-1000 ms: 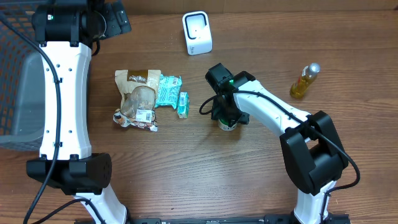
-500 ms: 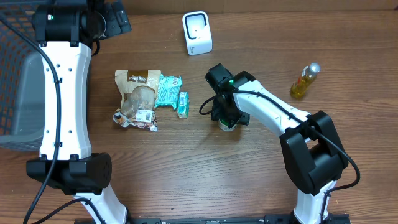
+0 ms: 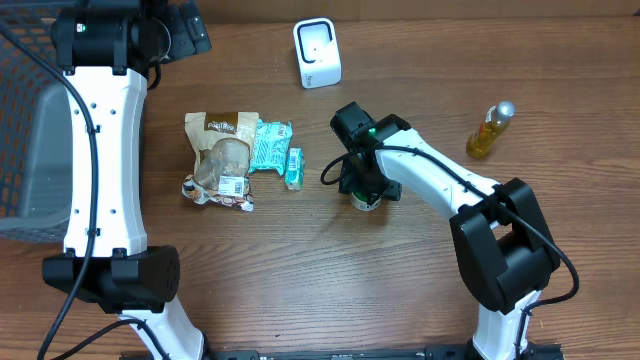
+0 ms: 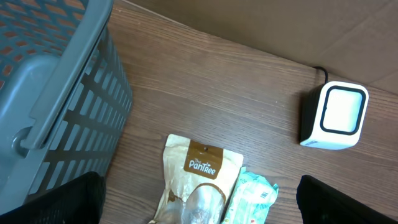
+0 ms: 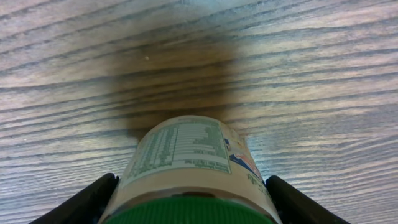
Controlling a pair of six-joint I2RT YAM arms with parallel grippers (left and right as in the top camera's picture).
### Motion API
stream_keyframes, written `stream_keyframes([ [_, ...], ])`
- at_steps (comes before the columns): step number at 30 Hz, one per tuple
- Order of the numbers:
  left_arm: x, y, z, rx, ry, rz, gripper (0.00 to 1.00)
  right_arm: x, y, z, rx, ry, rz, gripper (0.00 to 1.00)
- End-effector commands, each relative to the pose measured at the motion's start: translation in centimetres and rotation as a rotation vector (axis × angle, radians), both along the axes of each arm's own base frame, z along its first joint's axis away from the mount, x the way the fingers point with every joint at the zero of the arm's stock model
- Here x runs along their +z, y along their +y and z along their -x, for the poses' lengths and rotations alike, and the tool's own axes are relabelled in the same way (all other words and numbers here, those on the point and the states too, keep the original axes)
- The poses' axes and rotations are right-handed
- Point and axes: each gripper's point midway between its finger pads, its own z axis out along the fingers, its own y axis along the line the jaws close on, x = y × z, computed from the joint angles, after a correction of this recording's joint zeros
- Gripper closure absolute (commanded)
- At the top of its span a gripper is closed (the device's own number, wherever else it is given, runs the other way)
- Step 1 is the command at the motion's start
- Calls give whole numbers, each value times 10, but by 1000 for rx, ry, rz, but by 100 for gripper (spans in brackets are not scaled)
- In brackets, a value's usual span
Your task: Scan the item barcode
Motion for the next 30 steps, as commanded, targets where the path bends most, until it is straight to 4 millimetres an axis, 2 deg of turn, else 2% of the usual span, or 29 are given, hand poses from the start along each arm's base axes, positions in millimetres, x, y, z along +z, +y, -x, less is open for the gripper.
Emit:
stream_keyframes([
  [1, 10, 0, 0, 3, -27, 1, 0, -4, -3, 1, -8, 8, 7, 29],
  [4, 10, 0, 0, 3, -27, 1, 0, -4, -3, 1, -8, 8, 7, 39],
  [10, 10, 0, 0, 3, -27, 1, 0, -4, -2, 4, -7, 21, 3, 42],
  [16, 10, 0, 0, 3, -27, 1, 0, -4, 8, 13, -5, 69, -59, 44],
  [20, 10, 0, 0, 3, -27, 1, 0, -3, 22, 25, -4, 138, -141, 44],
  [25, 10, 0, 0, 3, -27, 1, 0, 3, 36, 53, -13, 279, -243, 45],
  [30, 10, 0, 0, 3, -27, 1, 1, 12, 45, 76, -31, 398, -313, 53],
])
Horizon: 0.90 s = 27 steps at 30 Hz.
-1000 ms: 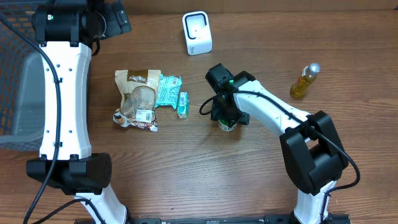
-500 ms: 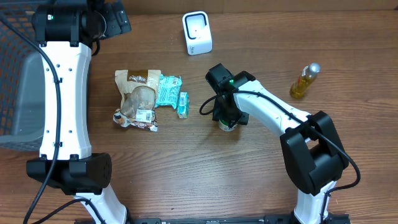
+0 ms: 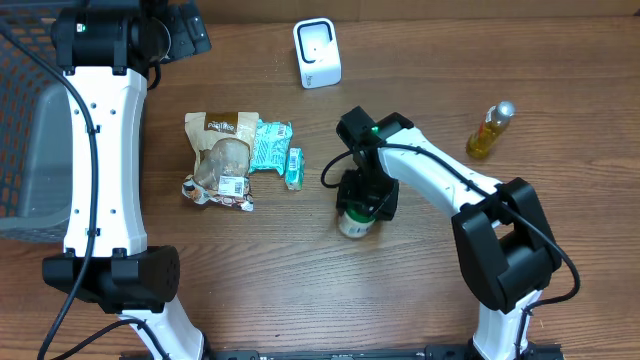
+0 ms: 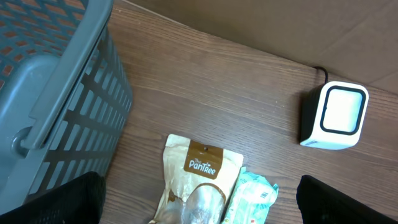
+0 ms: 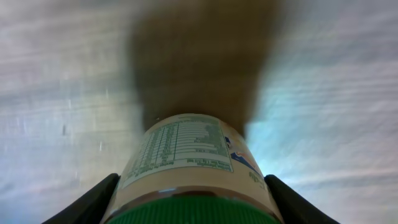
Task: Scan the item barcode
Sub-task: 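Tilt the held jar sideways, turning its label toward the scanner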
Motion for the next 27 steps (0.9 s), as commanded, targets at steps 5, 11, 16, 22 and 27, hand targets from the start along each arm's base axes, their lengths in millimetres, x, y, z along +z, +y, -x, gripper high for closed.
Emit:
stream_keyframes([
  [5, 10, 0, 0, 3, -26, 1, 0, 16, 22, 39, -34, 207, -137, 53],
  [11, 10, 0, 0, 3, -26, 1, 1, 26, 27, 54, -57, 299, -176, 53],
  [16, 10, 0, 0, 3, -26, 1, 0, 33, 34, 61, -73, 347, -222, 53],
  [22, 10, 0, 0, 3, -26, 1, 0, 41, 39, 68, -91, 397, -257, 54],
  [27, 10, 0, 0, 3, -26, 1, 1, 48, 43, 73, -107, 440, -285, 54],
])
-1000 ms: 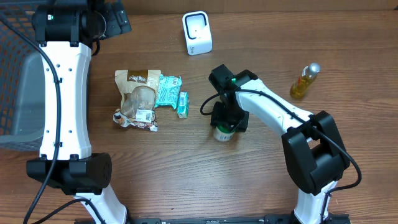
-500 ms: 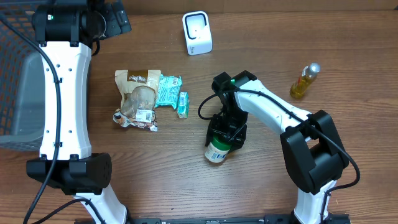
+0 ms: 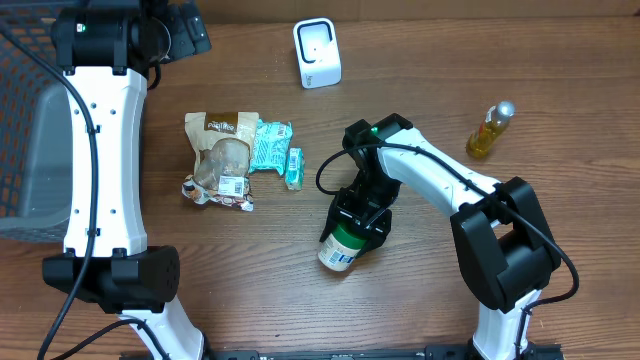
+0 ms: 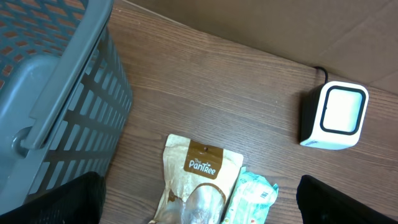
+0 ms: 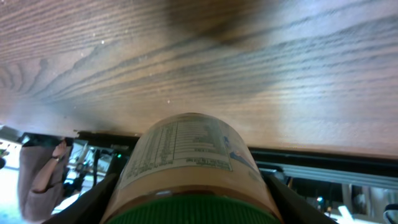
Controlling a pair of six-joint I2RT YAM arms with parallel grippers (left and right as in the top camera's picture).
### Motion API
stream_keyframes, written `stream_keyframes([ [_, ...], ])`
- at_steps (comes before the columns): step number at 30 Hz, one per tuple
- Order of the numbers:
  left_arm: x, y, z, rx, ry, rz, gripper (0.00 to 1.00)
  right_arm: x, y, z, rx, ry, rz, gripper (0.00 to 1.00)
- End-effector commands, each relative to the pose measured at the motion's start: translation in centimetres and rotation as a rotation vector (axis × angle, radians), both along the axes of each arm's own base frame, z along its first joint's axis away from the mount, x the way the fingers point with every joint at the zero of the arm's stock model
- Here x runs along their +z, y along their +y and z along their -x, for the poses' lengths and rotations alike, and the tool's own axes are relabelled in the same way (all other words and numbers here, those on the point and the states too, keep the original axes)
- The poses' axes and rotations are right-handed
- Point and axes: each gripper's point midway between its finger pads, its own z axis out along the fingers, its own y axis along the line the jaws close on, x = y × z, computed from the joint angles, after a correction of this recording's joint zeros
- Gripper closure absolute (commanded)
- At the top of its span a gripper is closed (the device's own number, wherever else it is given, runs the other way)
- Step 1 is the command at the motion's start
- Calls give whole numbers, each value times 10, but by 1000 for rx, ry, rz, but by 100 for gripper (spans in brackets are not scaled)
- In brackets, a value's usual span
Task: Scan the item barcode
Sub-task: 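Tilt the held jar sideways, turning its label toward the scanner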
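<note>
My right gripper is shut on a green-lidded jar with a white nutrition label. It holds the jar tilted above the table, bottom pointing toward the front edge. The white barcode scanner stands at the back of the table, also seen as a white box in the left wrist view. My left gripper hangs open high at the back left, above a PanTree pouch, with nothing between its fingers.
The brown PanTree pouch and teal packets lie left of centre. A yellow oil bottle stands at the right. A grey slatted basket sits at the far left. The table's front edge shows beyond the jar.
My right gripper has moved toward the front of the table with the jar and tilted it, so the jar's bottom now points past the front edge. The left arm has not moved.
My right gripper was shut on the jar, upright on the table right of the teal packets. Then the jar was a little nearer the front and off the wood. Now it is held tilted, nearer the front still. The left arm stayed still throughout.
</note>
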Motion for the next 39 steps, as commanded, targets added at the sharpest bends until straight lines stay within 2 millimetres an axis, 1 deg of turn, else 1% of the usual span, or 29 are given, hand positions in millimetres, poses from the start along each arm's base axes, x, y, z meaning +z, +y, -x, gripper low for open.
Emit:
stream_keyframes([
  [1, 10, 0, 0, 3, -27, 1, 1, 10, 12, 8, -27, 64, -62, 54],
  [8, 10, 0, 0, 3, -27, 1, 0, 13, 15, 9, -37, 81, -85, 55],
  [9, 10, 0, 0, 3, -27, 1, 0, 14, 16, 10, -38, 84, -88, 58],
  [12, 10, 0, 0, 3, -26, 1, 0, 18, 18, 12, -48, 104, -106, 59],
  [15, 10, 0, 0, 3, -26, 1, 1, 22, 20, 14, -58, 128, -121, 59],
  [34, 10, 0, 0, 3, -26, 1, 1, 22, 20, 15, -59, 132, -118, 59],
  [39, 10, 0, 0, 3, -27, 1, 0, 26, 19, 19, -67, 164, -114, 59],
])
